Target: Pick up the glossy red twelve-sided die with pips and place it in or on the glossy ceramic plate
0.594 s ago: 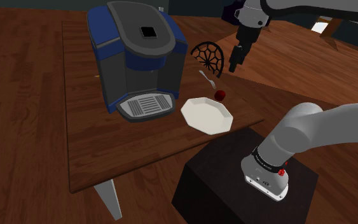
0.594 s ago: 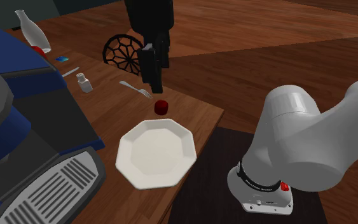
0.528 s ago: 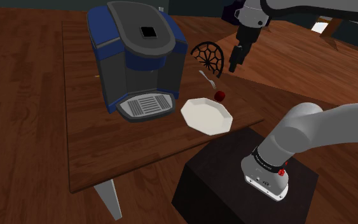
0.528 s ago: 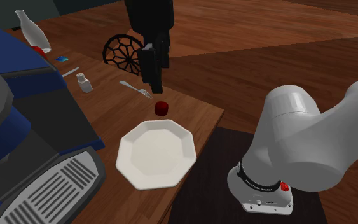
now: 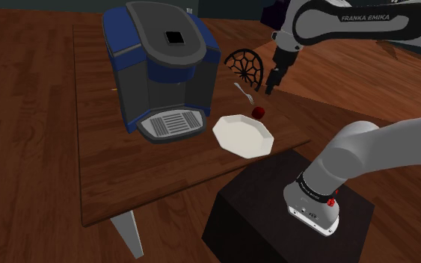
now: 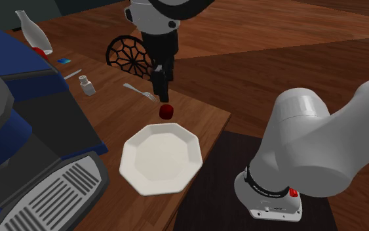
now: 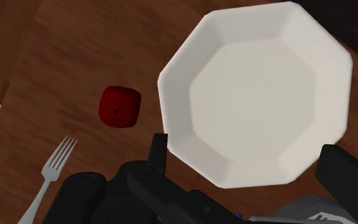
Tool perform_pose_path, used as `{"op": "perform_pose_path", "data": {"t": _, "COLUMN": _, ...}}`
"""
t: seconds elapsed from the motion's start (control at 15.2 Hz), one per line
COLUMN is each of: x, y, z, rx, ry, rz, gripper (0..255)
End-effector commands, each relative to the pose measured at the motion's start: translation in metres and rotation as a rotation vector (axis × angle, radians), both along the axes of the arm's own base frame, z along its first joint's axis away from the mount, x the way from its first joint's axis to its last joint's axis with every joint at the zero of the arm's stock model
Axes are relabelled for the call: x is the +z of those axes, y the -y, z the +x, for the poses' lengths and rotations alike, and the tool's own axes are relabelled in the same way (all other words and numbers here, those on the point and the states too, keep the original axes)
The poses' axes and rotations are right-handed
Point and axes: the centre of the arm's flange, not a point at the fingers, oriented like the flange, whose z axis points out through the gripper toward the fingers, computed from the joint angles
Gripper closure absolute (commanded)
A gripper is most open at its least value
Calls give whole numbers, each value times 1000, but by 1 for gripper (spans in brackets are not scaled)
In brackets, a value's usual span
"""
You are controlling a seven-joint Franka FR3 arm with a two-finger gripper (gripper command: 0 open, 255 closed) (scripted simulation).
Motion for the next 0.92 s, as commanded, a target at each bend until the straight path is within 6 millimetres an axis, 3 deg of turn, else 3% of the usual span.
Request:
{"op": "perform_pose_path", "data": {"t": 0.0, "x": -23, "y": 15, "z": 6, "rx": 8, "ry": 7, "rz": 4, "gripper": 0}}
{"op": "perform_pose_path", "data": {"t": 0.86, "x": -157, "y": 114, "z": 51, "rx": 54, "ry": 40, "rz": 35, "gripper": 0}}
